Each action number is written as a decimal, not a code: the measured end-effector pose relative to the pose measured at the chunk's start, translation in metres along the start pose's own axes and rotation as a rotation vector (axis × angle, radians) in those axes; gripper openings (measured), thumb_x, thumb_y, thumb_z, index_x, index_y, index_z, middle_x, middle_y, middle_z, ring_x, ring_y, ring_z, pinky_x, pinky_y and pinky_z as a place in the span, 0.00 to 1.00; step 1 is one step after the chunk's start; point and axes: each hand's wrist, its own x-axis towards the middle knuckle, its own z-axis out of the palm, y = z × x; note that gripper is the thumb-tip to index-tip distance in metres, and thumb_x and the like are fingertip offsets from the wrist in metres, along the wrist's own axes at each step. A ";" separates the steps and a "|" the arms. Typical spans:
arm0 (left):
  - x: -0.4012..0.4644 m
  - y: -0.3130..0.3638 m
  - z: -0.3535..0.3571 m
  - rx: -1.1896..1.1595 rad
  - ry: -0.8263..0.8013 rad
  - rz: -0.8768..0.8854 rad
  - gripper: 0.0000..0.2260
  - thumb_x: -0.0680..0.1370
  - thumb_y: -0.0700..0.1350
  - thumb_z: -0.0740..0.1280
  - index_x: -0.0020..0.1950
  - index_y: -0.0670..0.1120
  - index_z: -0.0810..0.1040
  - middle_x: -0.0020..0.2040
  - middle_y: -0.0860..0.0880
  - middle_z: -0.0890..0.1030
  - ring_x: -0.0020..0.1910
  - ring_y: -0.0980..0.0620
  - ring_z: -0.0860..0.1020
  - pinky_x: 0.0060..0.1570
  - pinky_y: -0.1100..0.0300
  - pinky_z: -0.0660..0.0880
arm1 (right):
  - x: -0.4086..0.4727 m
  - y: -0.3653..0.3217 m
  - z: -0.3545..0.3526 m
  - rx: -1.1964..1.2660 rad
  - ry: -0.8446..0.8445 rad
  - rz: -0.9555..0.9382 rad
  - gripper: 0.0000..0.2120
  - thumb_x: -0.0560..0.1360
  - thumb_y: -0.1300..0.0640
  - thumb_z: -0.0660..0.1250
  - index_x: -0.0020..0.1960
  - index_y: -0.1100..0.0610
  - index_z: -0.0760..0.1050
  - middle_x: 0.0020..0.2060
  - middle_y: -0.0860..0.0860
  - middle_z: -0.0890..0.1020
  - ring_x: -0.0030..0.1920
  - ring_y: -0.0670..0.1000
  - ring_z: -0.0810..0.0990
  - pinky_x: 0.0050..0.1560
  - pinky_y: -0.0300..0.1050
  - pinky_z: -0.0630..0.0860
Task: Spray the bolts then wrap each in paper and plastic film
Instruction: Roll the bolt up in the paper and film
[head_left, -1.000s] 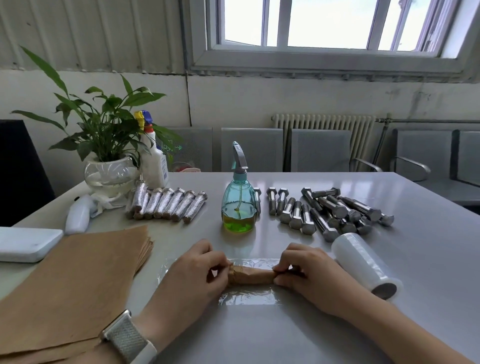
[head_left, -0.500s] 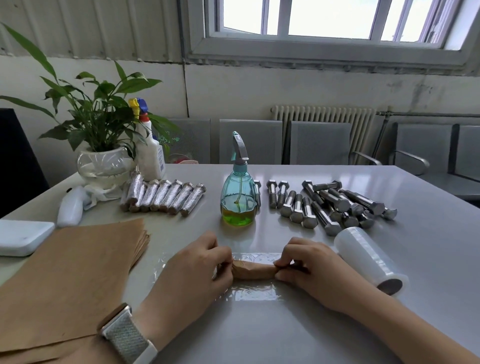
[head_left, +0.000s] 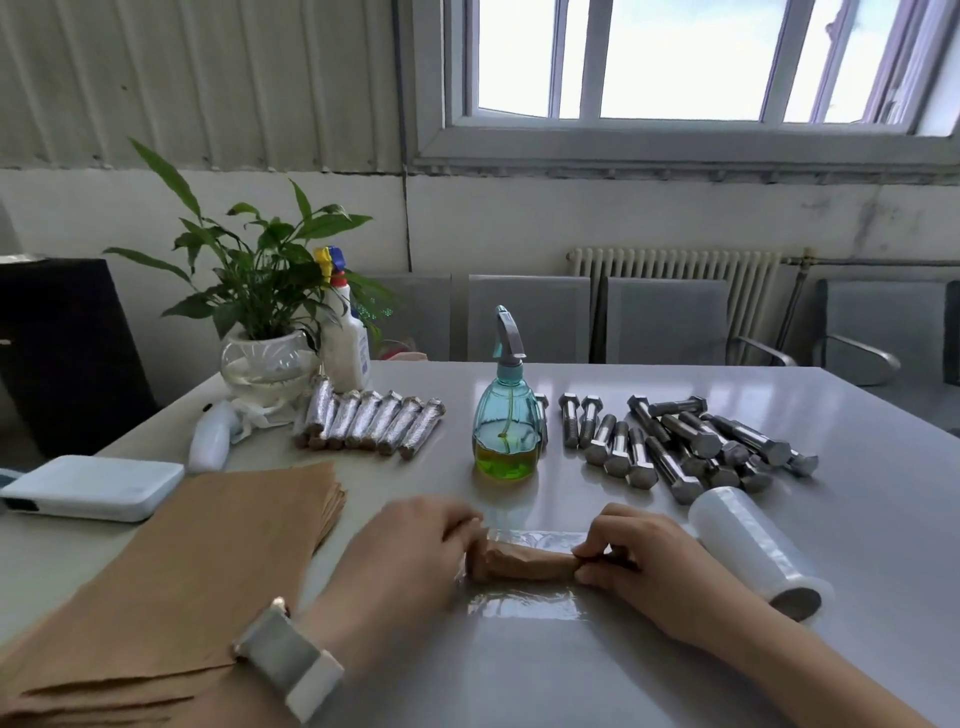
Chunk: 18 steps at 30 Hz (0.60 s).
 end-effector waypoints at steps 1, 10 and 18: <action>0.004 -0.011 -0.011 -0.165 -0.007 -0.094 0.07 0.80 0.49 0.63 0.46 0.56 0.80 0.40 0.56 0.84 0.37 0.54 0.82 0.42 0.56 0.79 | 0.000 0.000 0.000 -0.006 0.000 -0.003 0.04 0.72 0.54 0.76 0.45 0.50 0.82 0.42 0.39 0.77 0.43 0.37 0.75 0.43 0.28 0.67; 0.025 -0.061 -0.030 0.695 -0.064 -0.374 0.25 0.75 0.69 0.58 0.57 0.51 0.78 0.59 0.48 0.78 0.60 0.46 0.77 0.55 0.54 0.70 | -0.001 -0.004 -0.002 -0.036 -0.008 0.001 0.04 0.73 0.52 0.74 0.47 0.50 0.82 0.44 0.40 0.78 0.43 0.38 0.74 0.44 0.28 0.67; 0.028 -0.059 -0.021 0.038 0.107 -0.341 0.11 0.80 0.53 0.64 0.42 0.48 0.71 0.41 0.48 0.83 0.41 0.45 0.83 0.45 0.52 0.77 | 0.000 -0.004 -0.003 -0.034 -0.008 -0.004 0.04 0.74 0.51 0.74 0.47 0.49 0.81 0.45 0.42 0.79 0.44 0.41 0.75 0.47 0.32 0.70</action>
